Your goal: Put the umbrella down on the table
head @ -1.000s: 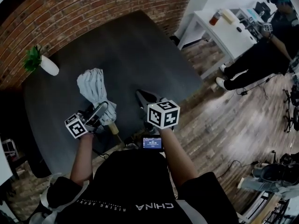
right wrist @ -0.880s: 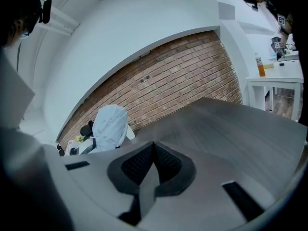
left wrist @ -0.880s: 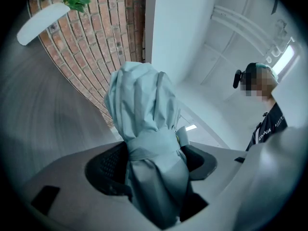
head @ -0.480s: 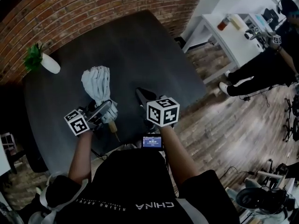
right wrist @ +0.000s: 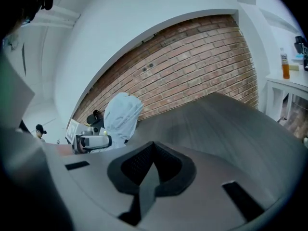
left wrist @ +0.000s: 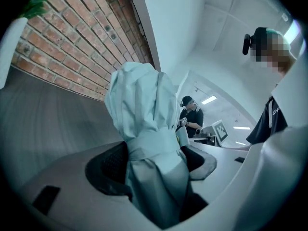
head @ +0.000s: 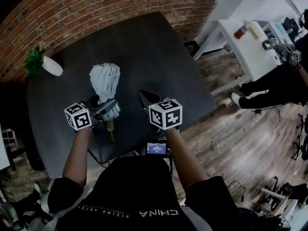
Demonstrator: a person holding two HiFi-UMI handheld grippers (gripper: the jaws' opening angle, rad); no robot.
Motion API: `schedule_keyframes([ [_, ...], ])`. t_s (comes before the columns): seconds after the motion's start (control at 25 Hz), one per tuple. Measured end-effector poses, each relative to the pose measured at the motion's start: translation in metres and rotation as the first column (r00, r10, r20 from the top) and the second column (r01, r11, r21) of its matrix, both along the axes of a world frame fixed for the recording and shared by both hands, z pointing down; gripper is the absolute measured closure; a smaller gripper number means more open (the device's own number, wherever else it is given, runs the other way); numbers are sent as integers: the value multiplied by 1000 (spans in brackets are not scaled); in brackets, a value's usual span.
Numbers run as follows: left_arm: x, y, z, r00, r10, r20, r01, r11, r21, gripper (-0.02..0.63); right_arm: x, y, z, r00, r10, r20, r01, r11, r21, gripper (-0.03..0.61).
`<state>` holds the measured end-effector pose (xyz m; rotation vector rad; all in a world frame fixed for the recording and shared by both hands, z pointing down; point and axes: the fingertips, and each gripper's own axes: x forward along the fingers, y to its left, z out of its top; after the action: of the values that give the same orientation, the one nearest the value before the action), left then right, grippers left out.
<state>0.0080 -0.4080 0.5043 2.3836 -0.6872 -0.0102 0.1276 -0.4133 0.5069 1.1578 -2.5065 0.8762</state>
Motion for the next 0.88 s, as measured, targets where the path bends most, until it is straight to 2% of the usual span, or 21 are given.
schedule_keyframes([
  [0.2,12,-34,13,994,0,110,2,1000,-17,304,7,-29,10,997,-65,-33,64,998,-17,570],
  [0.44,26,-80,39,971,12,238,4,998,-68,304,18,-67,28,991,-109,-76,105,993,-47,571],
  [0.64,34,-116,69,938,45,343,8,988,-153,304,23,-100,42,987,-135,-89,128,989,-73,571],
  [0.88,39,-156,103,874,71,481,40,976,-215,304,29,-136,61,986,-130,-101,119,987,-109,571],
])
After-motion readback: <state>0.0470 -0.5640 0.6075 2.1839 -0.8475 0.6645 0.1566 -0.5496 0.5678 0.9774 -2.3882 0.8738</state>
